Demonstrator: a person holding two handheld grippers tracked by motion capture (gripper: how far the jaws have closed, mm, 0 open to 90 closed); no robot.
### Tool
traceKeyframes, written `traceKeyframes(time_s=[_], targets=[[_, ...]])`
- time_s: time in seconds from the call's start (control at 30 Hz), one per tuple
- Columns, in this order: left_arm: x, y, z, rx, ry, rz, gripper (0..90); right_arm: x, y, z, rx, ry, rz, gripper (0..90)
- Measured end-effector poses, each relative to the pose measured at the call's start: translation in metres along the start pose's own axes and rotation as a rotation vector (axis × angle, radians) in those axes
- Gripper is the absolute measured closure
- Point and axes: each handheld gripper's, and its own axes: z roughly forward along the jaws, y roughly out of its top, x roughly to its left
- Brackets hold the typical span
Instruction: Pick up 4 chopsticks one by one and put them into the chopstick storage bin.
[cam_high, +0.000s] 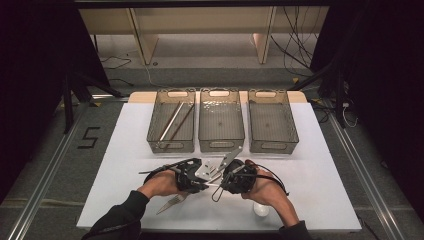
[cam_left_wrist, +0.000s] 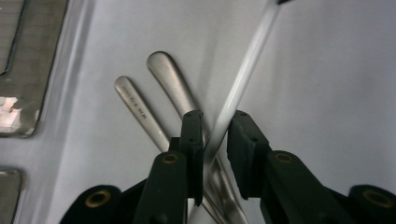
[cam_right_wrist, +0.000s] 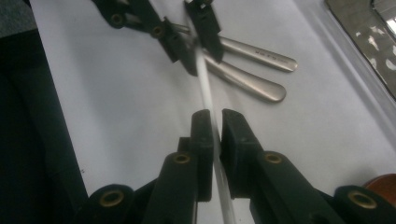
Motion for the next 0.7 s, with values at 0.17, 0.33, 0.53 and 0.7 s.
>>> traceKeyframes(time_s=[0.17, 0.33, 0.53, 0.7], targets=[[-0.007, 0.006, -0.003, 0.008, -0.02, 0.058, 83.0, -0.007, -0.003, -0.003, -0.006, -0.012, 0.019, 79.3], [-0.003, 0.009, -0.006, 0.015, 0.0, 0.032, 83.8, -0.011, -0.004, -0.01, -0.054, -0.019, 0.058, 63.2], [0.008, 0.005, -0.012, 0.035, 0.044, -0.062, 83.8, -0.015, -0.003, -0.029, -0.18, -0.114, 0.115, 47.7], [0.019, 0.0, -0.018, 0.039, 0.089, -0.162, 83.8, -0.015, -0.005, -0.041, -0.252, -0.16, 0.166, 40.7]])
